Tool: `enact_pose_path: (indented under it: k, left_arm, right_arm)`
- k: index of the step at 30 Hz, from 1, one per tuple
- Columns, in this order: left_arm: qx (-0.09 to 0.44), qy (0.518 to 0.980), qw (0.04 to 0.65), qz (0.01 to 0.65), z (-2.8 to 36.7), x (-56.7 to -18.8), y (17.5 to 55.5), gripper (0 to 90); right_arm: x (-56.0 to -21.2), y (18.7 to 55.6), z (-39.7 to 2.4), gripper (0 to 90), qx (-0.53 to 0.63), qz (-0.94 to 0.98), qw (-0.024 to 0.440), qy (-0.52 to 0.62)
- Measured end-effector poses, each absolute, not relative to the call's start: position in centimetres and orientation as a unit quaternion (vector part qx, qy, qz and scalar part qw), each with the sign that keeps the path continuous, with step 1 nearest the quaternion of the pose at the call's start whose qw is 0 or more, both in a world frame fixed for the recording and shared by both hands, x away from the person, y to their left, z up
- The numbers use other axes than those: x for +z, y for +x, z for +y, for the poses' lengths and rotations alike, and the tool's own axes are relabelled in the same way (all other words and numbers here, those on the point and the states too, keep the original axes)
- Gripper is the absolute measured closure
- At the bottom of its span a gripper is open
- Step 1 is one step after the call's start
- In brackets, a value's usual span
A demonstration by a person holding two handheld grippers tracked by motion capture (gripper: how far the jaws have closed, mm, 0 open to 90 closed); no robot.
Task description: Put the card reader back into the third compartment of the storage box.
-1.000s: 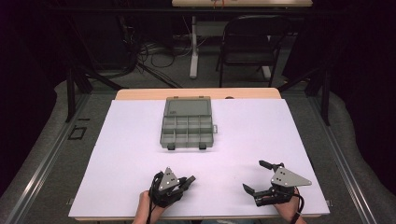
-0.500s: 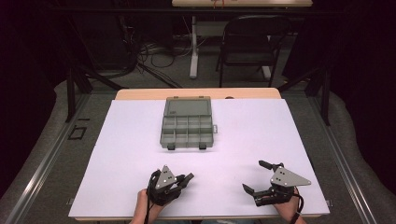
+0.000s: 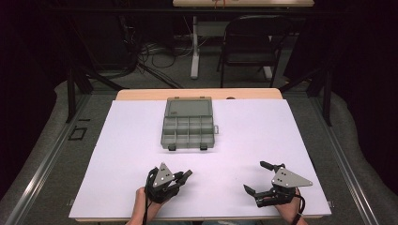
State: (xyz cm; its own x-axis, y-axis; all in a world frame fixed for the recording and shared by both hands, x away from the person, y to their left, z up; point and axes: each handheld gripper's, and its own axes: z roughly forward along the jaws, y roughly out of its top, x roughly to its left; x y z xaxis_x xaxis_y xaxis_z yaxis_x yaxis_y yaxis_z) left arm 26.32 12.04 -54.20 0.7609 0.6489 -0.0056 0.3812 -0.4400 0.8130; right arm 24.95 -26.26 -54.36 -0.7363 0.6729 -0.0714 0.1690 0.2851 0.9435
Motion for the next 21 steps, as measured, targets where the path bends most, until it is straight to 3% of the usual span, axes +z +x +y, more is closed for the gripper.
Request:
enact_pose_path:
  k: [21]
  left_arm:
    - [0.171, 0.827, 0.434, 0.313, 12.7, -53.0, 27.4, 73.0]
  right_arm:
    - [-54.4, 24.9, -26.2, 0.9, 0.530, 0.766, 0.235, 0.277]
